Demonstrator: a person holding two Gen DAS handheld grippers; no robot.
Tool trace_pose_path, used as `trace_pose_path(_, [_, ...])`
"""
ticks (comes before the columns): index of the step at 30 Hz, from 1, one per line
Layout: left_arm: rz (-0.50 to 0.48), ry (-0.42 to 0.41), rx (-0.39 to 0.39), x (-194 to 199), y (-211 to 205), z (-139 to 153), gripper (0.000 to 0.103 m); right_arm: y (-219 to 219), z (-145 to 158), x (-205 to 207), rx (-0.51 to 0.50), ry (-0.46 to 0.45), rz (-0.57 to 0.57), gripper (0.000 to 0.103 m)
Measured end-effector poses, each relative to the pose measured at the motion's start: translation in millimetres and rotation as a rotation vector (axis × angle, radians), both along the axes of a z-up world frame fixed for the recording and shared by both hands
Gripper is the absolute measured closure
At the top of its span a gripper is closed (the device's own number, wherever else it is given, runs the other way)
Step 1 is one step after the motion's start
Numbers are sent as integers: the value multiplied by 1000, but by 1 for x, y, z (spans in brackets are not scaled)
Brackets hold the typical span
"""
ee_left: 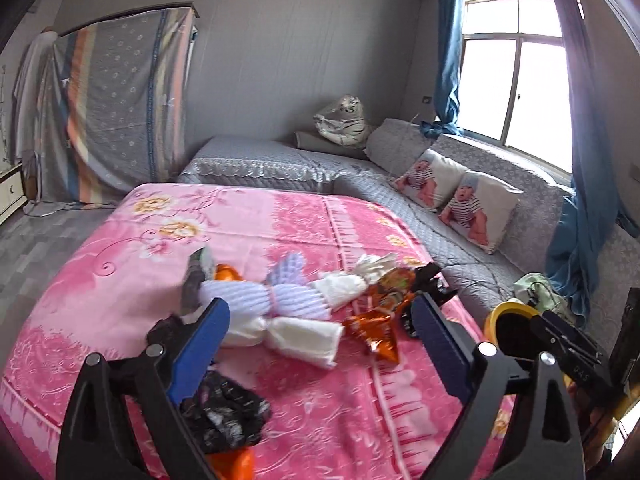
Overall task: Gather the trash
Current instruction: 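Grasp the black plastic bag with the left tool while the right tool grasps another black bag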
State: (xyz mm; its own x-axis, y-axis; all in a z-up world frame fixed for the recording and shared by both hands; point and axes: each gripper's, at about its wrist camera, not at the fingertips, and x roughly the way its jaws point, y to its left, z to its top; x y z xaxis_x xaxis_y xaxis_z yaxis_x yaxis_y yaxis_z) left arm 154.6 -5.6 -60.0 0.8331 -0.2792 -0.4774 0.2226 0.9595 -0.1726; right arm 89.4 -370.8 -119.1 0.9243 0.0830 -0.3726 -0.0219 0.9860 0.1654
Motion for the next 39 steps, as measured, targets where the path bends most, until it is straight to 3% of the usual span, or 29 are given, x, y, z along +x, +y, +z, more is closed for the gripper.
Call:
trace_pose_path(5, [84,72,-11,-5,42,-33,11,40,-12,6,-30,18,83,38])
trace_pose_path(11, [105,138,-43,-8,68,-59,11,60,-22,19,-90,72,72,35])
trace_pose_path(18, [83,177,-12,3,64,-72,11,56,-29,50,-115,142,33,35])
trace_pose_path(29, [124,249,-35,27,74,-81,11,64,-38,108,-156,276,37,34])
trace_pose_path(39, [123,286,-13,42,71,-89,11,67,-47,149,-134,375,42,35])
